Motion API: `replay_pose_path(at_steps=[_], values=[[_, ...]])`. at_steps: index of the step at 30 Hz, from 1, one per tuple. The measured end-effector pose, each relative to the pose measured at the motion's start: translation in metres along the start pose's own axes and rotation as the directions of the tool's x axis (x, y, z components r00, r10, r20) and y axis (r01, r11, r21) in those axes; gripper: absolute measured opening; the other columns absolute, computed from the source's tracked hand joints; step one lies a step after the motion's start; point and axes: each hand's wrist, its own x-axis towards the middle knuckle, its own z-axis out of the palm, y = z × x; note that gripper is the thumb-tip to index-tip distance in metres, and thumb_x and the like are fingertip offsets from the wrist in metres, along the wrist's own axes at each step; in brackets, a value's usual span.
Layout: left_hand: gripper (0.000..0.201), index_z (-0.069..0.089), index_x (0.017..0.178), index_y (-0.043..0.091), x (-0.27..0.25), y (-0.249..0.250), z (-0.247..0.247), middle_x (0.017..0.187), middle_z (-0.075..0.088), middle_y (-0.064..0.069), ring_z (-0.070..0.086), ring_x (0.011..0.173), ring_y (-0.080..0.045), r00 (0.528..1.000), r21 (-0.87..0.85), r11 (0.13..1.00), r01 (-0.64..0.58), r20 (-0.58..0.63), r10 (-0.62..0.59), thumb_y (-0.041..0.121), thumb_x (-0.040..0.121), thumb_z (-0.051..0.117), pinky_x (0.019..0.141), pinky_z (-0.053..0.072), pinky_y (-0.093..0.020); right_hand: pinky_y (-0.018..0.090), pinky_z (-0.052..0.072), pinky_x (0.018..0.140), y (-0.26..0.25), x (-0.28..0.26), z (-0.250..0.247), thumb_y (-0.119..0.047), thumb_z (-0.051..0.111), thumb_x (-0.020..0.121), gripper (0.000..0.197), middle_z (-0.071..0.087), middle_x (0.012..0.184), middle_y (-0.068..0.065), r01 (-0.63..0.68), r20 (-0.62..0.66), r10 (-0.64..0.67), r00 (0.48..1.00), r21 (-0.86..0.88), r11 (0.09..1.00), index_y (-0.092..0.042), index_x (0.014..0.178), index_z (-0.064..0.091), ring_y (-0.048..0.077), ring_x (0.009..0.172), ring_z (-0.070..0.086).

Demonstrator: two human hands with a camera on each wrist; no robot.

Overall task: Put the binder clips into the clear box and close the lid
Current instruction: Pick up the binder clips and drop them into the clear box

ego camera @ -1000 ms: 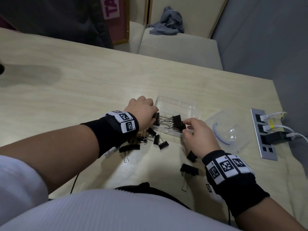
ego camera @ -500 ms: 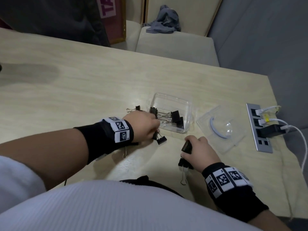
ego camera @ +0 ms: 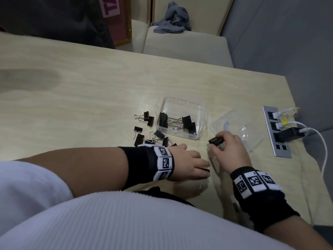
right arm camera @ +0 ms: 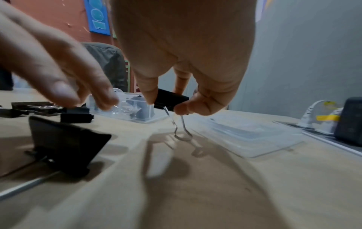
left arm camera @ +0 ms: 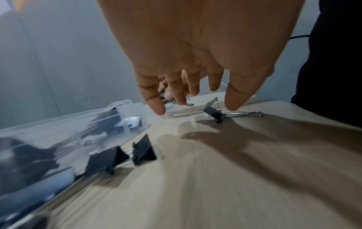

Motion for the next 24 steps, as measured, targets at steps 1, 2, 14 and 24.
replay_pose_path(at_steps=[1, 2, 14, 24], values=[[0.056, 0.021, 0.151, 0.032, 0.004, 0.002, 0.001, 0.156, 0.027, 0.004, 0.037, 0.134, -0.025, 0.999, 0.013, 1.000, -0.012, 0.042, 0.011, 0.028, 0.099, 0.041, 0.086, 0.043, -0.043, 0.033, 0.046, 0.083, 0.001, 0.000, -0.001, -0.035, 0.065, 0.083, 0.037, 0.049, 0.118, 0.005, 0.000, -0.017, 0.000, 1.000, 0.011, 1.000, -0.028, 0.118, 0.053, 0.018, 0.088, 0.053], [0.058, 0.018, 0.152, 0.030, 0.007, 0.003, 0.001, 0.153, 0.031, 0.003, 0.039, 0.133, -0.026, 0.996, 0.026, 1.000, -0.015, 0.083, 0.013, 0.027, 0.099, 0.042, 0.086, 0.043, -0.043, 0.033, 0.046, 0.083, 0.002, 0.000, -0.002, -0.036, 0.065, 0.084, 0.040, 0.049, 0.119, 0.005, 0.000, -0.022, 0.001, 1.000, 0.021, 1.000, -0.028, 0.121, 0.052, 0.017, 0.088, 0.053], [0.033, 0.051, 0.128, 0.027, 0.002, 0.005, 0.022, 0.128, 0.053, 0.003, 0.051, 0.111, -0.028, 0.998, 0.061, 0.997, -0.044, 0.049, 0.041, 0.031, 0.096, 0.051, 0.079, 0.045, -0.042, 0.035, 0.054, 0.084, -0.015, 0.007, 0.003, -0.040, 0.069, 0.081, 0.044, 0.045, 0.115, -0.002, 0.039, -0.066, -0.028, 0.997, 0.176, 0.984, -0.024, 0.120, 0.054, 0.014, 0.087, 0.062], [0.044, 0.056, 0.122, 0.024, -0.013, -0.005, 0.015, 0.123, 0.050, -0.006, 0.050, 0.105, -0.032, 0.980, -0.084, 0.982, 0.167, 0.125, -0.156, 0.046, 0.084, 0.060, 0.081, 0.050, -0.047, 0.030, 0.050, 0.082, -0.041, 0.028, -0.006, -0.025, 0.072, 0.080, 0.043, 0.049, 0.118, -0.005, 0.195, -0.076, -0.183, 0.980, 0.208, 0.959, -0.023, 0.118, 0.052, 0.012, 0.093, 0.060]])
